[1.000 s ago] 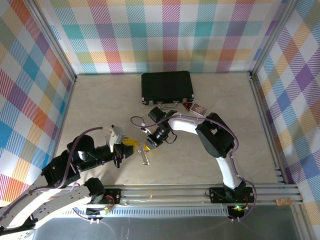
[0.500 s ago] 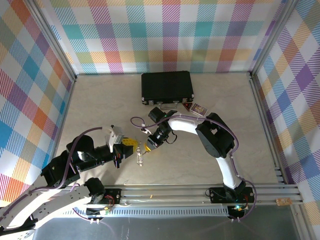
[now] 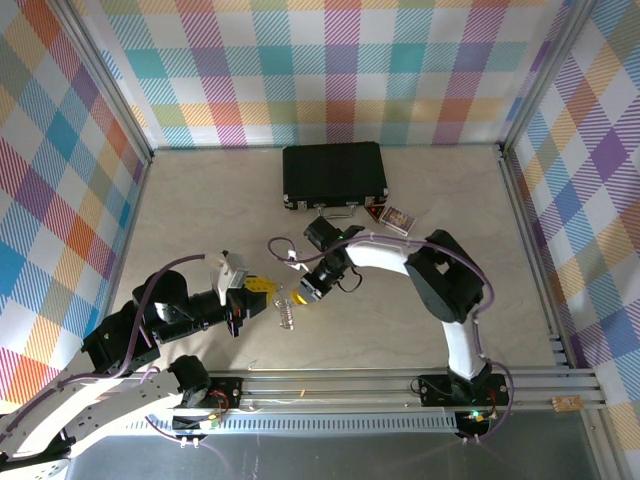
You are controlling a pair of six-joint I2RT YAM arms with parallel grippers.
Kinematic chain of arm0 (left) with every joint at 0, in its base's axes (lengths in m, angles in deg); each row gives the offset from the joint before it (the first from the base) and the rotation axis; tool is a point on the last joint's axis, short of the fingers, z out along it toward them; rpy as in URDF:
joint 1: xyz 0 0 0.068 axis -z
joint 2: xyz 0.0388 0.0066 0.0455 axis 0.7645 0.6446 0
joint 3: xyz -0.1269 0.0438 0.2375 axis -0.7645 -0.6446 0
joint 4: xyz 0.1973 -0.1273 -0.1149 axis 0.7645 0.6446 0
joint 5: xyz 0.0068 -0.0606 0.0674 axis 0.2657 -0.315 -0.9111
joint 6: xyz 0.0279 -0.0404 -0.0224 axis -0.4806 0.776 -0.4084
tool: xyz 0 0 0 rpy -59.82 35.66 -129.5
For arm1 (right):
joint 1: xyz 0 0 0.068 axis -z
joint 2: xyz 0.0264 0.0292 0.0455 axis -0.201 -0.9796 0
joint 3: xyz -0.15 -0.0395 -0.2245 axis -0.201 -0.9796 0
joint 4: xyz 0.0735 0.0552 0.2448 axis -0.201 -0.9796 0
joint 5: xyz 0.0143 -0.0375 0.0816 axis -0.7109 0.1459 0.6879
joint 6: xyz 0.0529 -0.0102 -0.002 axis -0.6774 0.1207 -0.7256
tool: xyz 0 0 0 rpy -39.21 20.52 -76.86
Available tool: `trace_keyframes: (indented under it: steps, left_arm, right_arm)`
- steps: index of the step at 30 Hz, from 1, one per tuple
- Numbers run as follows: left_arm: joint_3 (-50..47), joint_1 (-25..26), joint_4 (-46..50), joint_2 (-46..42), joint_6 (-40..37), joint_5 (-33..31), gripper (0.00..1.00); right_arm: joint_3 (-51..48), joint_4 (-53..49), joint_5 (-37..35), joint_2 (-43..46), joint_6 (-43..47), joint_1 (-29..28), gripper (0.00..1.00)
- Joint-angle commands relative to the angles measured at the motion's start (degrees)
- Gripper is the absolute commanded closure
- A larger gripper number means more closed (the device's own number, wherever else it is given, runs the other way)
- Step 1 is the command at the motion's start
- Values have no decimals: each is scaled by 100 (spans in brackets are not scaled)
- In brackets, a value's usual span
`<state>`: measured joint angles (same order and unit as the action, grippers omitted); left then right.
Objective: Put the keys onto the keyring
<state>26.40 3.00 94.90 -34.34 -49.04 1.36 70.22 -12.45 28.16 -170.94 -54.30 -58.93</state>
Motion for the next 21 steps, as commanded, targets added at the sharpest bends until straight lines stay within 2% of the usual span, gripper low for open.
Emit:
trace_keyframes:
  steps: [1,6,11,21]
  left_arm:
    - [-10,58,-381,-26,-194,364,100]
    - [116,58,-397,89,-408,677,100]
    - [330,58,-289,218,-591,872,100]
    - [763,54,-103,411,-1068,1145,100]
  right_arm:
    - [-485,952,356,969,409,-39,100]
    - [-1442,2059,776,2194,416,-39,100]
    - [-2327,3115,770,3539,208,-39,100]
    - [-2604,3045,706,5435,381,75,100]
